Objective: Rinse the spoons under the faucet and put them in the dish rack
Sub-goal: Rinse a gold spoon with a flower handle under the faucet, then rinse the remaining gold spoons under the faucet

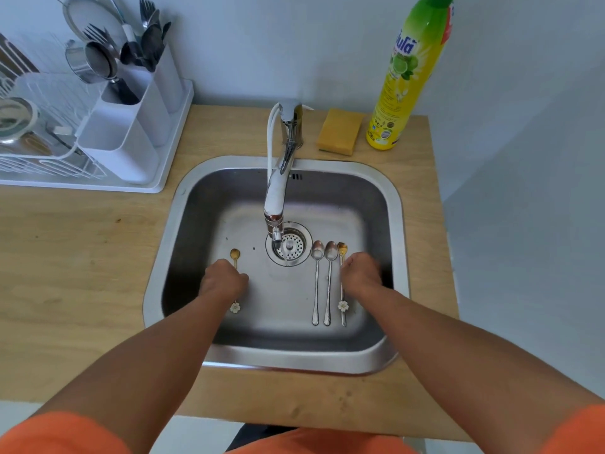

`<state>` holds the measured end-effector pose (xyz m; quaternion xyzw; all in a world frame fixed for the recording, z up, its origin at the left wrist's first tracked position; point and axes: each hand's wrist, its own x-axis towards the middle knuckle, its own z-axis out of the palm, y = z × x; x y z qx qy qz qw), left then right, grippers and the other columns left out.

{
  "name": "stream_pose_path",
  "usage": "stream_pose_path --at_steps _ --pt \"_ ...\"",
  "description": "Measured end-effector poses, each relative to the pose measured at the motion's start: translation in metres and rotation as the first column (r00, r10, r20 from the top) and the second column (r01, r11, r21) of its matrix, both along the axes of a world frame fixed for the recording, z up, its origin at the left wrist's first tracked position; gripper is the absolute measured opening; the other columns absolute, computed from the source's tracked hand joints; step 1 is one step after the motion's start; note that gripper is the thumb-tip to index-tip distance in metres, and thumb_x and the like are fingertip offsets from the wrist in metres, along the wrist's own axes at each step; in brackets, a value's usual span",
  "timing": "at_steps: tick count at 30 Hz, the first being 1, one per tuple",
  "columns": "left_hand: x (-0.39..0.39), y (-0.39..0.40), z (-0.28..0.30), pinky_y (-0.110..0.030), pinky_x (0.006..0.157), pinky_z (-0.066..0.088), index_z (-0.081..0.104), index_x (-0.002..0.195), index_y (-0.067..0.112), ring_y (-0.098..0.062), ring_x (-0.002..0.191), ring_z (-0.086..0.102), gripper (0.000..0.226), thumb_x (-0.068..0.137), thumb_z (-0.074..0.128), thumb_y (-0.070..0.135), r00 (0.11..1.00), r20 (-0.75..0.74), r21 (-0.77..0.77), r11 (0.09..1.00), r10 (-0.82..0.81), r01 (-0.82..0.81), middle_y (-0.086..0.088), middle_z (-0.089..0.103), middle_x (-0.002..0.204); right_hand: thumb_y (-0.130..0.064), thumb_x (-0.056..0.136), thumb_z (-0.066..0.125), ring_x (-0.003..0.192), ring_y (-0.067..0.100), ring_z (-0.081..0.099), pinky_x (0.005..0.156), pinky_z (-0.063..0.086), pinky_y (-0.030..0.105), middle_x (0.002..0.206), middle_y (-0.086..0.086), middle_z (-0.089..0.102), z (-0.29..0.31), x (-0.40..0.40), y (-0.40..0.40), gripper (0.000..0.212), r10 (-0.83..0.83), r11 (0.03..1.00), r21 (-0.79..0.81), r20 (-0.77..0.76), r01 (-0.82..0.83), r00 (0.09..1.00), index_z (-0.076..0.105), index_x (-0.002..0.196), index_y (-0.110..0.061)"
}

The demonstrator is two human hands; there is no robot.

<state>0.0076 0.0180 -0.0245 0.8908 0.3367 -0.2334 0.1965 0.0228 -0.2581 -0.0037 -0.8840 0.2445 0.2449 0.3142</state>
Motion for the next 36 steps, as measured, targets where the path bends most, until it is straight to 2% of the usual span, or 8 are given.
stream_pose_path --at_steps 2,5,8,13,20,27,31,36 --pt "-0.001 -0.001 -0.006 -0.029 0.053 0.043 0.054 0.077 0.013 -0.026 0.062 0.054 0.028 0.084 0.074 0.03 1.0 -0.006 0.025 1.0 0.015 -0.014 -0.009 0.059 0.083 0.002 0.095 0.061 0.092 0.031 0.068 0.071 0.049 0.027 0.102 0.014 0.071 -0.002 0.0 0.0 0.011 0.013 0.999 -0.046 -0.019 -0.013 1.0 0.071 0.092 -0.002" --pt "-0.004 0.001 -0.015 -0.028 0.049 0.039 0.048 0.069 0.014 -0.023 0.056 0.049 0.034 0.087 0.074 0.028 1.0 0.003 0.045 0.999 0.028 -0.029 -0.006 0.052 0.071 0.007 0.089 0.063 0.083 0.03 0.069 0.065 0.049 0.027 0.089 0.014 0.067 -0.007 -0.001 0.003 0.028 0.013 0.991 -0.132 -0.022 -0.016 1.0 0.054 0.067 -0.009" --pt "-0.005 0.002 -0.016 -0.033 0.058 0.044 0.058 0.078 0.009 -0.028 0.063 0.053 0.027 0.089 0.074 0.027 0.999 0.015 0.052 0.997 0.047 -0.048 -0.008 0.052 0.073 0.006 0.089 0.065 0.092 0.034 0.072 0.068 0.055 0.031 0.098 0.016 0.071 -0.011 -0.002 0.007 0.019 0.039 0.982 -0.183 -0.039 -0.046 0.998 0.06 0.077 -0.008" --pt "-0.004 0.007 -0.011 -0.036 0.065 0.047 0.067 0.11 -0.001 -0.042 0.096 0.069 0.029 0.093 0.072 0.023 0.999 0.01 0.042 0.998 0.051 -0.051 -0.022 0.069 0.11 0.004 0.09 0.064 0.099 0.037 0.072 0.075 0.06 0.037 0.108 0.019 0.071 -0.015 -0.001 0.008 0.015 0.1 0.96 -0.256 -0.051 -0.11 0.994 0.07 0.103 -0.002" --pt "-0.007 0.014 -0.005 -0.037 0.064 0.048 0.068 0.107 -0.002 -0.037 0.085 0.066 0.027 0.096 0.07 0.023 1.0 -0.003 0.04 0.999 0.014 -0.014 -0.021 0.07 0.106 0.005 0.093 0.058 0.102 0.038 0.071 0.077 0.06 0.04 0.11 0.02 0.071 -0.019 -0.006 0.012 0.018 0.104 0.942 -0.316 -0.043 -0.112 0.994 0.068 0.106 0.0" --pt "-0.012 0.015 -0.007 -0.038 0.065 0.057 0.069 0.099 0.001 -0.034 0.075 0.065 0.023 0.095 0.069 0.024 0.999 0.051 0.025 1.0 -0.002 0.001 -0.014 0.064 0.087 -0.02 0.1 0.061 0.1 0.036 0.069 0.083 0.057 0.037 0.107 0.019 0.072 -0.016 -0.009 0.023 0.019 -0.099 0.992 -0.061 0.22 0.115 0.97 0.069 0.108 -0.004" --pt "-0.012 0.01 -0.004 -0.038 0.07 0.058 0.066 0.092 0.007 -0.038 0.083 0.068 0.02 0.092 0.068 0.027 0.999 0.015 0.033 0.998 -0.052 0.051 -0.016 0.068 0.095 -0.024 0.095 0.067 0.087 0.022 0.068 0.078 0.052 0.028 0.086 0.0 0.072 -0.008 -0.018 0.039 0.012 -0.101 0.988 0.145 0.295 0.06 0.95 0.073 0.095 -0.013" --pt "-0.015 -0.001 0.0 -0.033 0.068 0.05 0.054 0.078 0.016 -0.031 0.081 0.063 0.021 0.09 0.061 0.031 0.988 -0.092 -0.048 0.992 -0.125 0.121 -0.008 0.061 0.087 -0.027 0.093 0.071 0.07 0.001 0.059 0.063 0.043 0.011 0.074 -0.015 0.066 -0.004 -0.021 0.052 0.007 -0.098 0.953 0.304 0.271 0.011 0.958 0.072 0.088 -0.021"
